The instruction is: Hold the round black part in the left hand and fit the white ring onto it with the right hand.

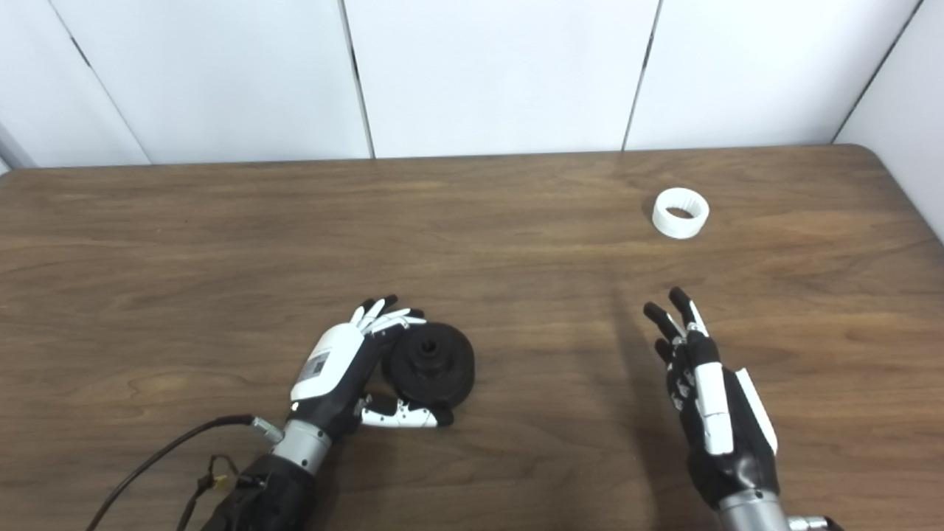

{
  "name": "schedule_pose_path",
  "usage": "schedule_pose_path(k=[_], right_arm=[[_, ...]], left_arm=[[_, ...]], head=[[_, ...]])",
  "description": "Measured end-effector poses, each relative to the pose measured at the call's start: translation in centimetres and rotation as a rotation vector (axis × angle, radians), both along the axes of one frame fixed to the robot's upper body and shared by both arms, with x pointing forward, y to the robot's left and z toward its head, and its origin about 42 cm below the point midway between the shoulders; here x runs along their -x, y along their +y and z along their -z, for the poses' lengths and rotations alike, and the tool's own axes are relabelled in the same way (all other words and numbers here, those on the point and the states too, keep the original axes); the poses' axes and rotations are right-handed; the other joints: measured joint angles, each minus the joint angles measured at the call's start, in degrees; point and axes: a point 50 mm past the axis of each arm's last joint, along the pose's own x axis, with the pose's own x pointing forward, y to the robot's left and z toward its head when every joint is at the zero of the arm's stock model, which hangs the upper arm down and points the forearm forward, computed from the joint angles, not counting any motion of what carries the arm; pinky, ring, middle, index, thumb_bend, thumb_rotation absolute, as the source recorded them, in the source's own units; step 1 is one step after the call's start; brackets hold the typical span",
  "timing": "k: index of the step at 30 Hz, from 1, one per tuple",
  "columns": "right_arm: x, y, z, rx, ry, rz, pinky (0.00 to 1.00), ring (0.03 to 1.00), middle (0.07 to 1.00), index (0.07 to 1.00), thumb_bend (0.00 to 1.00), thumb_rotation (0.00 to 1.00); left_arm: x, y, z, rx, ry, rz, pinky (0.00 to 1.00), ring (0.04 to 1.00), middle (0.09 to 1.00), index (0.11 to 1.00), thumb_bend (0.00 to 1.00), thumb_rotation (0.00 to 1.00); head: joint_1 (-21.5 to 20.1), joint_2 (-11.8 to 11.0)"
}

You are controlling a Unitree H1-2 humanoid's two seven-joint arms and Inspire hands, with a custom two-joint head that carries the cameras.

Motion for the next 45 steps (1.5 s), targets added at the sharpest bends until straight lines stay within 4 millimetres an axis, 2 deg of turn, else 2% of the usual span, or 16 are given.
schedule_pose_path(k=[4,10,13,16,20,23,26,31,36,40,45], right_arm=[[0.1,0.1,-0.9,-0.011,-0.014,-0.001,1.00,1.000,0.946,0.981,0.69,0.97],[-0.1,0.3,-4.4,0.034,-0.089,-0.030,1.00,1.000,0.953,0.981,0.67,0.89],[-1.3,-0.2,-5.8,0.065,-0.112,-0.022,1.00,1.000,0.973,0.996,0.65,0.86],[-3.4,-1.0,-7.1,0.131,-0.128,-0.030,1.00,1.000,0.986,0.995,0.63,0.87],[-5.4,-1.6,-8.2,0.250,-0.144,-0.019,1.00,1.000,0.985,0.987,0.60,0.78],[-6.8,-2.2,-8.4,0.300,-0.148,-0.013,1.00,1.000,0.990,0.983,0.59,0.75],[-8.4,-2.7,-8.0,0.342,-0.135,0.009,1.00,1.000,0.993,0.975,0.62,0.76],[-10.7,-3.7,-7.9,0.487,-0.108,0.021,1.00,1.000,1.000,0.973,0.65,0.84],[-13.4,-5.4,-8.2,0.648,-0.067,0.041,0.95,0.986,0.991,0.955,0.67,0.80],[-15.6,-6.1,-8.5,0.755,-0.031,0.036,1.00,1.000,0.998,0.957,0.72,0.66],[-17.9,-6.9,-8.6,0.869,0.030,0.023,0.94,1.000,1.000,0.962,0.75,0.55]], left_arm=[[0.0,0.0,0.0,0.002,0.001,0.000,1.00,0.987,0.875,0.482,0.52,0.06],[0.3,0.1,0.0,0.006,0.006,-0.004,1.00,0.987,0.880,0.482,0.52,0.06],[0.5,0.1,-0.1,0.004,0.004,-0.006,1.00,0.982,0.878,0.483,0.52,0.06],[0.8,0.1,-0.1,0.003,0.005,-0.003,1.00,0.972,0.872,0.482,0.52,0.06],[1.1,0.3,-0.3,0.003,0.005,0.003,1.00,0.972,0.868,0.483,0.52,0.06],[1.2,0.5,-0.3,0.002,0.008,0.003,1.00,0.975,0.868,0.483,0.53,0.06],[1.3,0.9,-0.2,0.002,0.008,0.004,1.00,0.975,0.870,0.483,0.53,0.06],[1.3,1.1,-0.2,0.004,0.007,0.007,1.00,0.983,0.873,0.483,0.52,0.06],[1.3,1.4,-0.1,0.002,0.008,0.007,1.00,0.982,0.871,0.483,0.52,0.06],[1.4,1.9,-0.2,0.007,0.003,0.015,1.00,0.980,0.869,0.483,0.52,0.06],[1.5,2.4,-0.1,0.011,-0.001,0.026,1.00,0.985,0.876,0.484,0.52,0.06]], head=[[-0.71,-0.44],[-1.67,-0.35],[-2.55,-0.35],[-4.13,-0.44],[-8.26,-1.67],[-10.19,-2.72],[-10.73,-3.16],[-11.95,-4.48],[-14.50,-5.01],[-16.43,-5.71],[-16.88,-6.24]])
